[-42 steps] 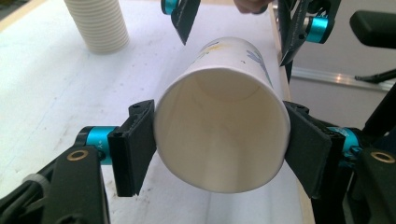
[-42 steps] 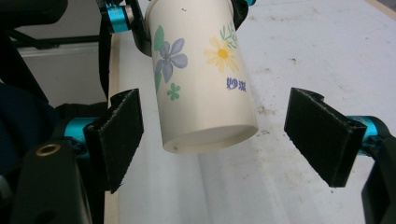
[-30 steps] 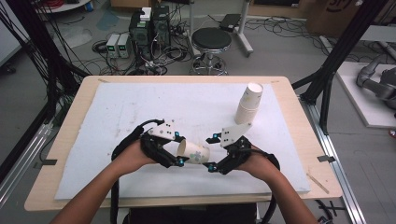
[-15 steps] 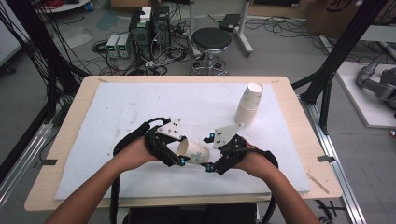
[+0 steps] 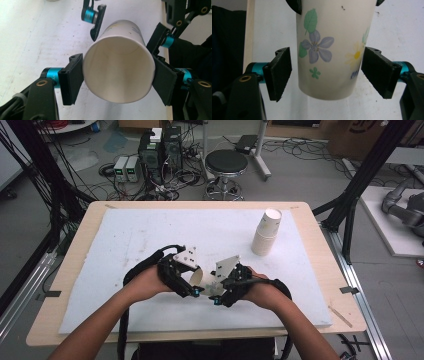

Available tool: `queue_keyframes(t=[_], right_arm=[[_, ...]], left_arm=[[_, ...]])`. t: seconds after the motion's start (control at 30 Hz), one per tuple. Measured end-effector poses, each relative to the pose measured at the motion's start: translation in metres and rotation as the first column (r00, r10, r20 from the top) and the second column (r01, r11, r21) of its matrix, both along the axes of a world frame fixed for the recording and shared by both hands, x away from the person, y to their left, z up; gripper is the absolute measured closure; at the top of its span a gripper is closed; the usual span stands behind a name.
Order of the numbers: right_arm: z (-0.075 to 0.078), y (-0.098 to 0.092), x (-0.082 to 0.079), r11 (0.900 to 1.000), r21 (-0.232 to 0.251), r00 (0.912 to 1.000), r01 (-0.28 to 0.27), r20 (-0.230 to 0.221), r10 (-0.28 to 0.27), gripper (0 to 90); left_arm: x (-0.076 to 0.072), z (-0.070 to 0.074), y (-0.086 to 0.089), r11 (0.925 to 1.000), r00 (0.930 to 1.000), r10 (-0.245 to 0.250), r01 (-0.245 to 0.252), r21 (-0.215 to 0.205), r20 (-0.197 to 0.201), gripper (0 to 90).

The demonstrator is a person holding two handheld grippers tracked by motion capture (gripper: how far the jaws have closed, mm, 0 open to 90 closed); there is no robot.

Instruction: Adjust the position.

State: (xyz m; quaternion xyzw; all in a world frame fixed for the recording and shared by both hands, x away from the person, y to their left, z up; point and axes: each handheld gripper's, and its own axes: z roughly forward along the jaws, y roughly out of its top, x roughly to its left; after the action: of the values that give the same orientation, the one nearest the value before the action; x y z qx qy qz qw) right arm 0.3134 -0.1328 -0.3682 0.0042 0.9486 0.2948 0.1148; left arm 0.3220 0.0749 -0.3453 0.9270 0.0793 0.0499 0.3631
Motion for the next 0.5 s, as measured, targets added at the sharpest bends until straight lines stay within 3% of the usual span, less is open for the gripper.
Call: queue_keyframes(t=[0.2, 0.5], right_arm=[[-0.0006, 0.0057, -0.0003, 1.0, -0.019, 1.0, 0.001, -0.001, -0.001, 33.7], [-0.0038, 0.0077, 0.0005, 0.999, -0.025, 0.9998, 0.021, 0.001, -0.021, 35.4]], left_arm=[[-0.0006, -0.0006, -0.0027, 1.0, 1.0, 0.002, -0.002, -0.001, -0.007, 30.7], [-0.0012, -0.0036, -0.002, 0.9994, 0.9997, 0.025, -0.025, -0.023, -0.009, 29.5]])
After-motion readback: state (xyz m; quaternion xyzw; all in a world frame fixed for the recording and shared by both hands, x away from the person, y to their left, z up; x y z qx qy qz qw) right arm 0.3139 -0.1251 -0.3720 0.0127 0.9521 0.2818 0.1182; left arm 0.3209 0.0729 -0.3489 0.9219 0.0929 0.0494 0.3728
